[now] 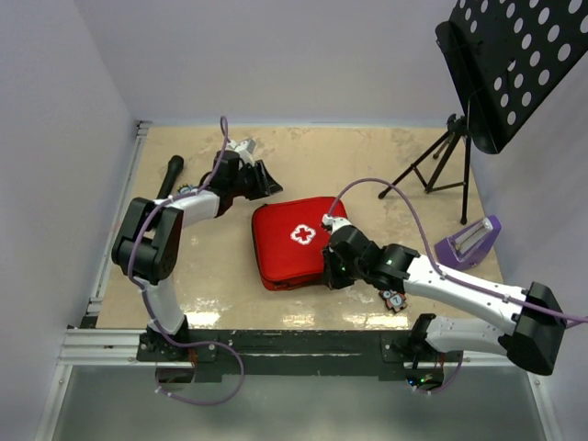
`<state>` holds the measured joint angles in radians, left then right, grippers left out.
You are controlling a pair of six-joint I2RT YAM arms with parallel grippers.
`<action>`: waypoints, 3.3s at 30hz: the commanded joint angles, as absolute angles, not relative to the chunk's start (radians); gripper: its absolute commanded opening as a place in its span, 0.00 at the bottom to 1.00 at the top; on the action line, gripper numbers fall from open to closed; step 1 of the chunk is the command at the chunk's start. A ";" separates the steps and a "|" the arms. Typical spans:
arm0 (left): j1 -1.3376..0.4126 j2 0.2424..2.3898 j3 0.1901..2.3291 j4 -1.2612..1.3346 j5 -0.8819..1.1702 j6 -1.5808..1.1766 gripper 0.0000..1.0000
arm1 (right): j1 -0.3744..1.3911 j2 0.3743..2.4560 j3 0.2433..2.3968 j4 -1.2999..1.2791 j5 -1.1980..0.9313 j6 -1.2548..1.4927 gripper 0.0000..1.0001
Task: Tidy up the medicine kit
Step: Adjust the medicine box at the center of the board, then zip the medicine box at the center of the board.
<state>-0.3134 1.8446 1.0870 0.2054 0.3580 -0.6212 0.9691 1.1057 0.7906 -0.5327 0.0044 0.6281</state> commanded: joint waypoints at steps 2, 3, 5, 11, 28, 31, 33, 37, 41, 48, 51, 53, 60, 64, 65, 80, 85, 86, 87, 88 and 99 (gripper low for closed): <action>-0.313 1.878 1.049 0.374 0.603 -0.670 0.41 | 0.966 1.137 0.785 -0.508 0.253 0.793 0.00; -0.314 1.881 1.043 0.379 0.623 -0.673 0.40 | 0.966 1.144 0.773 -0.485 0.276 0.823 0.00; -0.321 1.875 1.029 0.374 0.649 -0.651 0.39 | 0.965 1.175 0.759 -0.463 0.319 0.863 0.00; -0.356 1.825 0.936 0.425 0.713 -0.562 0.34 | 0.878 1.224 0.732 -0.359 0.388 0.873 0.00; -0.531 1.647 0.349 1.197 0.560 -0.905 0.25 | 0.719 1.535 0.926 -0.138 0.525 0.629 0.00; -0.541 1.614 0.261 1.295 0.529 -0.946 0.24 | 0.719 1.574 0.960 -0.092 0.499 0.592 0.01; -0.543 1.568 0.215 1.281 0.491 -0.950 0.24 | 0.719 1.589 0.979 -0.068 0.468 0.569 0.03; -0.549 1.468 0.144 1.218 0.431 -0.945 0.24 | 0.719 1.638 1.028 -0.017 0.391 0.506 0.06; -0.554 1.340 0.086 1.096 0.358 -0.925 0.23 | 0.718 1.709 1.116 -0.006 0.307 0.448 0.11; -0.557 1.067 0.002 0.864 0.267 -0.927 0.24 | 0.719 1.844 1.285 -0.038 0.189 0.388 0.20; -0.555 0.915 0.000 0.694 0.186 -0.917 0.26 | 0.719 1.852 1.316 -0.069 0.242 0.403 0.22; -0.555 0.818 0.002 0.571 0.121 -0.905 0.26 | 0.718 1.819 1.310 -0.081 0.303 0.425 0.24; -0.552 0.598 0.138 0.172 0.005 -0.825 0.31 | 0.715 1.613 1.290 -0.199 0.477 0.514 0.46; -0.554 0.552 0.201 0.094 -0.040 -0.810 0.33 | 0.733 1.444 1.177 -0.207 0.471 0.523 0.60; -0.554 0.552 0.216 0.097 -0.041 -0.808 0.34 | 0.745 1.402 1.145 -0.206 0.466 0.522 0.61; -0.572 0.726 0.129 0.541 0.360 -0.726 0.99 | 1.031 1.039 0.738 -0.224 0.489 0.704 0.65; -0.681 0.738 0.089 0.584 0.315 -0.732 1.00 | 1.034 1.043 0.684 -0.193 0.468 0.718 0.62; -0.698 0.741 0.083 0.589 0.287 -0.739 1.00 | 1.034 1.046 0.684 -0.193 0.466 0.718 0.61; -0.710 0.747 0.075 0.604 0.272 -0.745 1.00 | 1.034 1.052 0.687 -0.190 0.471 0.721 0.60; -0.724 0.759 0.075 0.615 0.259 -0.753 1.00 | 1.034 1.060 0.693 -0.199 0.485 0.726 0.59; -0.893 1.009 0.095 0.837 0.127 -0.781 0.76 | 1.034 1.157 0.726 -0.198 0.509 0.750 0.57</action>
